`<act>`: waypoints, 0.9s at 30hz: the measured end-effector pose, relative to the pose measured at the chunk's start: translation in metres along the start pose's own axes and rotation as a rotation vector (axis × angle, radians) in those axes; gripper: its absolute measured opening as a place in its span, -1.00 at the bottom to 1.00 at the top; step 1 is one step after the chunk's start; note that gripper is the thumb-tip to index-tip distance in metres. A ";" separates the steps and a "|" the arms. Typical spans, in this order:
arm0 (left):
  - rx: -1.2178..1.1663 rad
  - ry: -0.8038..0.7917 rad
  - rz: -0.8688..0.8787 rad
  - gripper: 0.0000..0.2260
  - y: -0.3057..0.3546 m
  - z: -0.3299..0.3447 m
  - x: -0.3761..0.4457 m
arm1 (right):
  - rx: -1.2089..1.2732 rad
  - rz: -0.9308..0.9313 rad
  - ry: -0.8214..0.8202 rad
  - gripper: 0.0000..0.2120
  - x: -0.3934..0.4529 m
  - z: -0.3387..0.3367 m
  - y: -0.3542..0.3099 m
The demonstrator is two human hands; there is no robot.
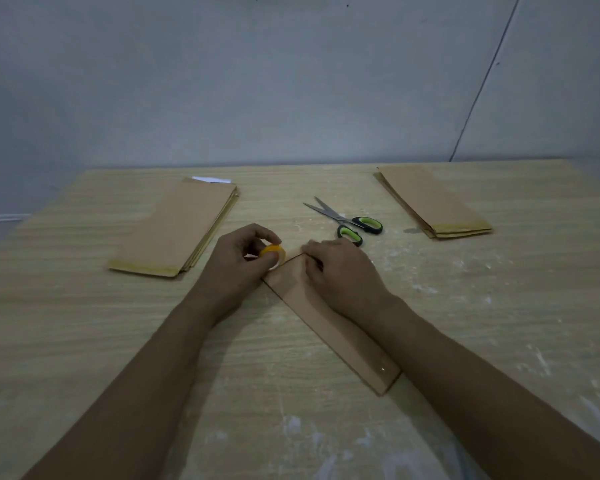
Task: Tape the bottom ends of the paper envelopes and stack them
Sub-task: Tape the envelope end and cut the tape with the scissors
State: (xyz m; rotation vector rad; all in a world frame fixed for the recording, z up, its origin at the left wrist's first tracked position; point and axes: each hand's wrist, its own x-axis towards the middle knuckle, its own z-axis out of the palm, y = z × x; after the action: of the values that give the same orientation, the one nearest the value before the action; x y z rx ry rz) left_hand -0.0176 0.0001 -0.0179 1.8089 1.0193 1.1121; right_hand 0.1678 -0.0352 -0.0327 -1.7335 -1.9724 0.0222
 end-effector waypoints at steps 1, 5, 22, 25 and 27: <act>0.028 0.010 0.002 -0.83 -0.001 -0.001 -0.001 | 0.001 0.004 -0.001 -0.71 0.000 0.000 0.000; 0.110 0.025 -0.011 -0.85 -0.001 -0.003 -0.004 | 0.027 0.029 0.005 -0.72 -0.002 0.001 0.000; 0.063 -0.028 -0.027 -0.90 0.004 -0.005 -0.007 | 0.031 -0.006 -0.042 -0.66 -0.003 -0.004 -0.004; 0.066 -0.044 -0.036 -0.93 0.006 -0.005 -0.007 | 0.015 0.011 -0.062 -0.66 -0.003 -0.003 -0.004; 0.085 -0.044 -0.049 -0.95 0.005 -0.004 -0.007 | 0.007 0.017 -0.069 -0.66 -0.003 -0.004 -0.004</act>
State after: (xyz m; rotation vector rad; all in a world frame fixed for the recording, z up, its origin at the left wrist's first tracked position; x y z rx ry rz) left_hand -0.0222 -0.0075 -0.0140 1.8572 1.0936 1.0090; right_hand 0.1654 -0.0399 -0.0286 -1.7665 -2.0041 0.0962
